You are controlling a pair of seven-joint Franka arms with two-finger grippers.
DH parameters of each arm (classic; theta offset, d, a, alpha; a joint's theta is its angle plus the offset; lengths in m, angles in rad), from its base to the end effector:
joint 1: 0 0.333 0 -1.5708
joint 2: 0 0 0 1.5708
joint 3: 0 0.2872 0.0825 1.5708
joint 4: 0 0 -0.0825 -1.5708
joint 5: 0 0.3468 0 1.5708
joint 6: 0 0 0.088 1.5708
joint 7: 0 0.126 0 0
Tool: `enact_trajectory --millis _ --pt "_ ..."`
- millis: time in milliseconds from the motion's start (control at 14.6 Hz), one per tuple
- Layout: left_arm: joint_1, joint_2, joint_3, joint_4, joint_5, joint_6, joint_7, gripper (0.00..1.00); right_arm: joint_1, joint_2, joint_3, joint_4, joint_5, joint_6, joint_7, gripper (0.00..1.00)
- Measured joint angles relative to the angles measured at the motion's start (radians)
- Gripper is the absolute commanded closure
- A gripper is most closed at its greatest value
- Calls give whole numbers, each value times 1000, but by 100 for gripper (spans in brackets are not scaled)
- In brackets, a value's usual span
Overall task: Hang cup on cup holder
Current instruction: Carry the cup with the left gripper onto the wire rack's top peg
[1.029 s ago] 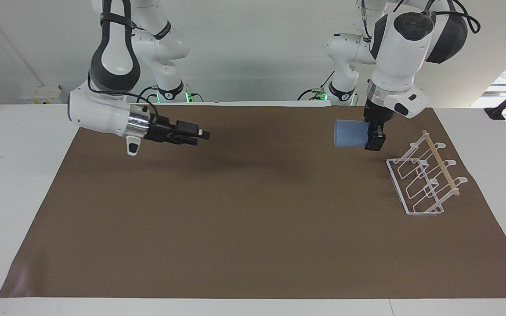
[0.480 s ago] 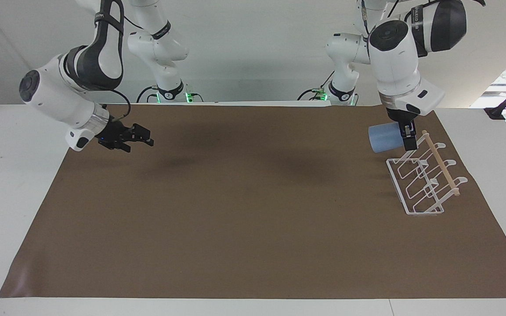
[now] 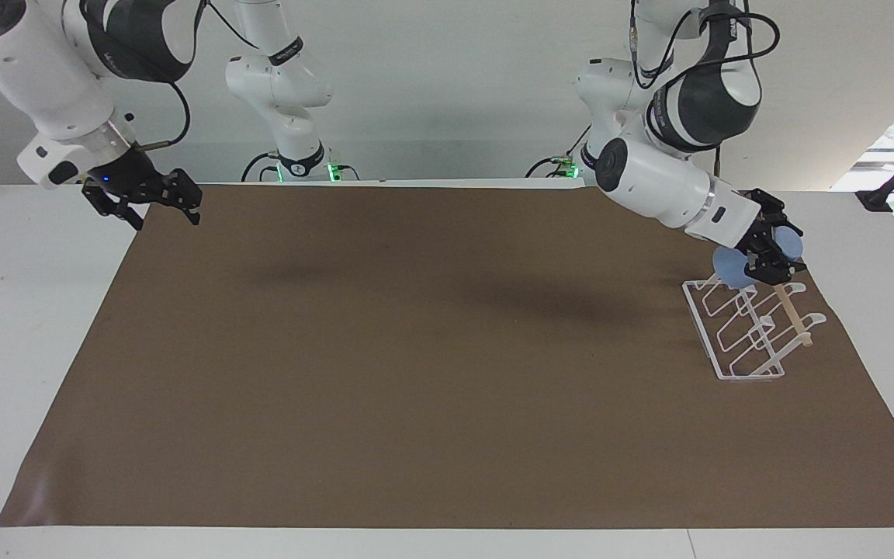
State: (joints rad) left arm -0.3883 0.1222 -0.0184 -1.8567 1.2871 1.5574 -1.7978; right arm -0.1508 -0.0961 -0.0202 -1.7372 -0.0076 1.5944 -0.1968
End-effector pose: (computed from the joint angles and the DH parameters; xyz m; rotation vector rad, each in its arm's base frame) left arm 0.5380 -0.0984 0.4789 -1.7000 -1.0335 -1.1274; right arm 0.4810 -0.0844 0.5547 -3.1375 -0.0413 0.0737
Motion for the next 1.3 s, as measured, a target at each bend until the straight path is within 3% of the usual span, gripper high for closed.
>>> enact_trajectory --millis 274,549,1303 --pt "11 106 3 -11 107 -29 -151 100 1 -1 1 132 -60 -155 13 1" --pt "23 221 6 -8 181 -59 -246 100 14 13 15 141 -103 -171 13 1" --pt "67 230 1 9 160 -3 -252 100 27 25 21 154 -102 -234 13 1"
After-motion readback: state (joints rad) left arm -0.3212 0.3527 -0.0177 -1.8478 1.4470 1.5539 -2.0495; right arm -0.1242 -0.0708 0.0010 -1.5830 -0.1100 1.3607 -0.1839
